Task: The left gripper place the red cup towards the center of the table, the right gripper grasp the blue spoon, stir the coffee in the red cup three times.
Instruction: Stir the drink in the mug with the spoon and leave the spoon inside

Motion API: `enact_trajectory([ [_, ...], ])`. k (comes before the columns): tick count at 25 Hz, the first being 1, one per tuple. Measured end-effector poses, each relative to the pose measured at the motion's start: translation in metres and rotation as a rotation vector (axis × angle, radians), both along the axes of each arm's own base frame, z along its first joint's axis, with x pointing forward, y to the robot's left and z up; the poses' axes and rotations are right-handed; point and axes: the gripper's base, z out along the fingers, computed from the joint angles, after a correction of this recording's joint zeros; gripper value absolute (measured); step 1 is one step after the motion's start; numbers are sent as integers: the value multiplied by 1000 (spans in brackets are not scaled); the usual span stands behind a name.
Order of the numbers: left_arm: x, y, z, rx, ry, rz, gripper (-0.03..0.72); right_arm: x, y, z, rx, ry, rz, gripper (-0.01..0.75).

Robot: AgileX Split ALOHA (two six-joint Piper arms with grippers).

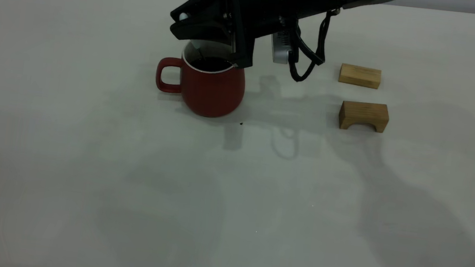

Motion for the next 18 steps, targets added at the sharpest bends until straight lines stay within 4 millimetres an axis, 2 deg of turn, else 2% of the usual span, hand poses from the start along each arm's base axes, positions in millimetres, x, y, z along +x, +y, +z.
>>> enact_trajectory([
  [6,0,0,0,0,0,0,594,1,0,1,15,7,-10,173],
  [14,0,0,0,0,0,0,594,-1,0,1,11,3,5,414],
  [18,0,0,0,0,0,0,594,-1,-1,13,-21,-44,49,454],
])
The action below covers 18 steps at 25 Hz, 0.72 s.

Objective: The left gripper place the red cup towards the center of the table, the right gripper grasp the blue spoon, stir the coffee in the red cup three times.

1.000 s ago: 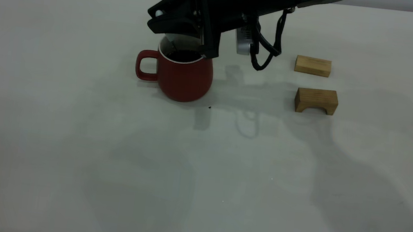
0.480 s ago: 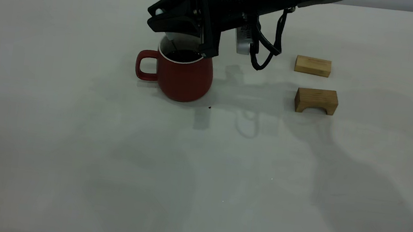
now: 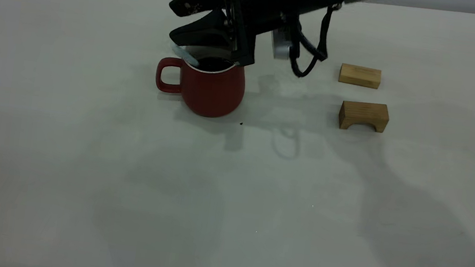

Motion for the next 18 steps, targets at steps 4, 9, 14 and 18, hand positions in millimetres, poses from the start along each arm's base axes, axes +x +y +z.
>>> enact_trajectory([
  [4,0,0,0,0,0,0,593,-1,-4,42,-61,-138,90,456],
  [9,0,0,0,0,0,0,592,-9,-14,101,-200,-362,236,456],
  [14,0,0,0,0,0,0,592,-22,-24,167,-243,-538,284,456],
  [18,0,0,0,0,0,0,592,-37,-29,210,-216,-678,331,456],
])
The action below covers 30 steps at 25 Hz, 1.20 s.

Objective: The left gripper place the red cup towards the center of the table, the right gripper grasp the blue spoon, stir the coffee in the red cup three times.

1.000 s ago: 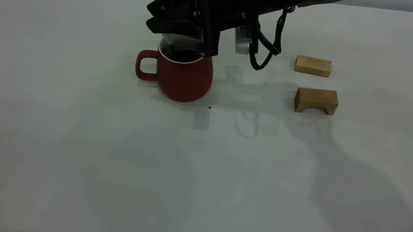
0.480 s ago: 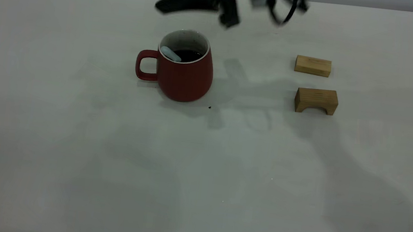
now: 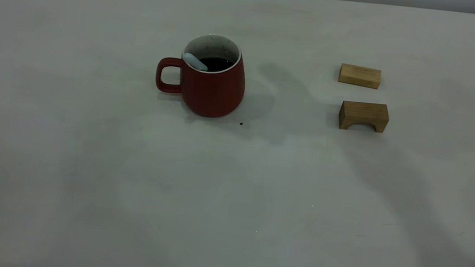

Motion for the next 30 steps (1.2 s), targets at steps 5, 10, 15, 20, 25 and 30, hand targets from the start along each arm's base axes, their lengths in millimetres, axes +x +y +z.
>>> enact_trajectory([
  [5,0,0,0,0,0,0,592,-25,-4,25,-6,-170,272,456],
  [10,0,0,0,0,0,0,592,-41,-10,48,-19,-318,409,456],
  [15,0,0,0,0,0,0,592,-62,-30,82,-174,-498,469,456],
  [20,0,0,0,0,0,0,592,-98,-69,124,-467,-712,499,456],
  [25,0,0,0,0,0,0,592,-156,-112,155,-674,-859,474,456],
  [30,0,0,0,0,0,0,592,-217,-154,160,-819,-943,426,456],
])
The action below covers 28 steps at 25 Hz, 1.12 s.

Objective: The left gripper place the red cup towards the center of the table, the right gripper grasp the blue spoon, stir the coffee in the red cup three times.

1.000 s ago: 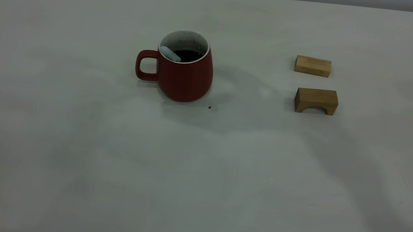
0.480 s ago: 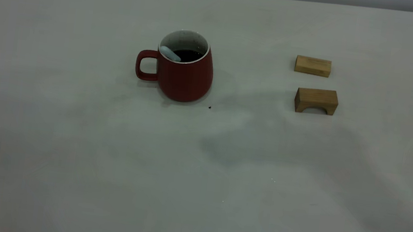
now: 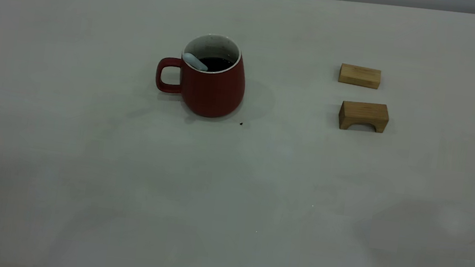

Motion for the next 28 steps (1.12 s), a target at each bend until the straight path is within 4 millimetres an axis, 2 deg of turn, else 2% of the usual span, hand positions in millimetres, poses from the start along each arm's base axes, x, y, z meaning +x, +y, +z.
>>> enact_trajectory([
  [5,0,0,0,0,0,0,592,-51,-45,4,-9,-130,-167,456],
  [9,0,0,0,0,0,0,592,-93,-65,11,15,-248,-286,456],
  [14,0,0,0,0,0,0,592,-153,-78,8,11,-419,-415,456],
  [17,0,0,0,0,0,0,592,-189,-79,0,10,-519,-474,456],
  [19,0,0,0,0,0,0,592,-204,-78,-10,2,-558,-507,456],
  [23,0,0,0,0,0,0,592,-216,-77,-42,-14,-560,-537,456],
  [28,0,0,0,0,0,0,592,-198,-79,-104,-28,-405,-562,456],
])
